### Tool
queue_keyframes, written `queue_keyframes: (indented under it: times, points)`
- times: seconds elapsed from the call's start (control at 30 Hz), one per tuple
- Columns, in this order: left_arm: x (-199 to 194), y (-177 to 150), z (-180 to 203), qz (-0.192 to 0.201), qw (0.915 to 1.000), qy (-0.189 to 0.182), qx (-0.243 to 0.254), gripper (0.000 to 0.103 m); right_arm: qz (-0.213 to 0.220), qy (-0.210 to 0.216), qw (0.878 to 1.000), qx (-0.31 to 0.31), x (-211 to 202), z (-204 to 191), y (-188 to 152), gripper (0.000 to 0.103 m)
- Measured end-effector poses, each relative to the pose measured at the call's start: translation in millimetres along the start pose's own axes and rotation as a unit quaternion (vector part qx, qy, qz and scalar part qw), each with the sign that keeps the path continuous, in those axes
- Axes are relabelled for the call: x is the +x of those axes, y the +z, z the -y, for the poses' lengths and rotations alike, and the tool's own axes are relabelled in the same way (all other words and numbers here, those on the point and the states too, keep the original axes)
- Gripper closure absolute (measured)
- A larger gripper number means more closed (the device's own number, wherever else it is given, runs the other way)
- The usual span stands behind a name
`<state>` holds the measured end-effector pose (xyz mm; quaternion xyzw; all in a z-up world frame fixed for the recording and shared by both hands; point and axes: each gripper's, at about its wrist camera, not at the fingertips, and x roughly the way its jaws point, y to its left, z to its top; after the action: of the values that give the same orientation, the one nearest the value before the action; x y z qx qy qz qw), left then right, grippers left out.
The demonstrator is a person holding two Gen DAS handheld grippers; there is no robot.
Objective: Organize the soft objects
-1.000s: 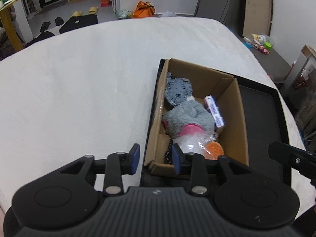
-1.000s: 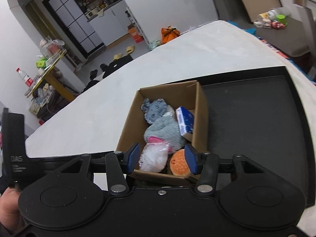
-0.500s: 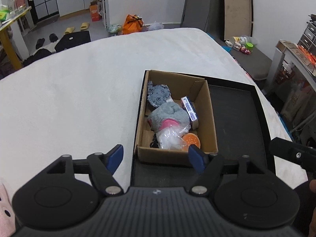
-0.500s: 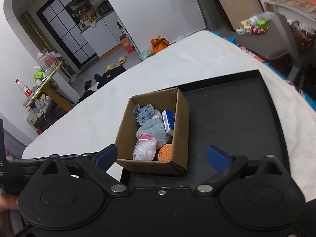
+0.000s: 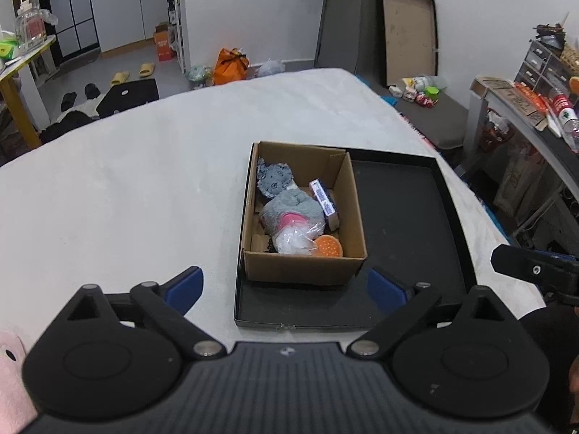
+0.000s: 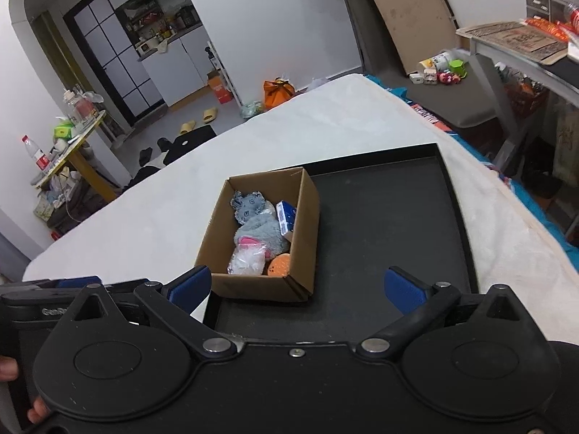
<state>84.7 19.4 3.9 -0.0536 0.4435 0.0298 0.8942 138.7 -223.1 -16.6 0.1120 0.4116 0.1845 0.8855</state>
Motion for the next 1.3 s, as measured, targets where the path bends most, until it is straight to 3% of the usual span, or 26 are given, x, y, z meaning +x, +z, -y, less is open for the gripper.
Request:
queue_keyframes:
  times: [0.57,1.3]
  points:
    - [-56,-13,2,0.044,0.9990,-0.007,0.007,0.002,0.034,-0.040,0.999,-0.004,-54,-4,-9,0.000]
    - [-100,-20,1,0.077,0.9969,-0.013,0.009,0.002,0.053,-0.045,0.997,-0.023,-86,-14,-15,0.000]
